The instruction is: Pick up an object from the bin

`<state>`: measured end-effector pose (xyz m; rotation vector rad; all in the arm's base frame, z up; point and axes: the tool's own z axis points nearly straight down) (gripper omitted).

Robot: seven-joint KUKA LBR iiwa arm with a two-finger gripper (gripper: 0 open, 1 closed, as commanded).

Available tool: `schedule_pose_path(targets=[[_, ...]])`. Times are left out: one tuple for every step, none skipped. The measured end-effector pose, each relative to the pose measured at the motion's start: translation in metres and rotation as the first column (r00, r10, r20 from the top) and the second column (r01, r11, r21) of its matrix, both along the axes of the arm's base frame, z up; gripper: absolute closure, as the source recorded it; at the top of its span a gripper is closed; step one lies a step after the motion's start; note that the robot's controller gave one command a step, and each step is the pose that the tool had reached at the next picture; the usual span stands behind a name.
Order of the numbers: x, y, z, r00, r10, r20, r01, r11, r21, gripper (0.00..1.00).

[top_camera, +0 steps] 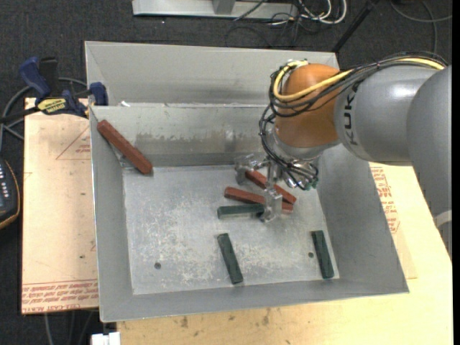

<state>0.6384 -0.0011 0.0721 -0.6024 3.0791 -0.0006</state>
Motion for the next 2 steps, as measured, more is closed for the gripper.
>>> schedule_pose_path(targets=[[0.000, 0.001, 0.000, 1.000, 0.000, 0.000, 0.000, 1.000, 0.002, 1.00], [-0.003, 0.009, 0.143, 0.999, 0.046, 0.009, -0.046, 0.999, 0.000, 1.00]])
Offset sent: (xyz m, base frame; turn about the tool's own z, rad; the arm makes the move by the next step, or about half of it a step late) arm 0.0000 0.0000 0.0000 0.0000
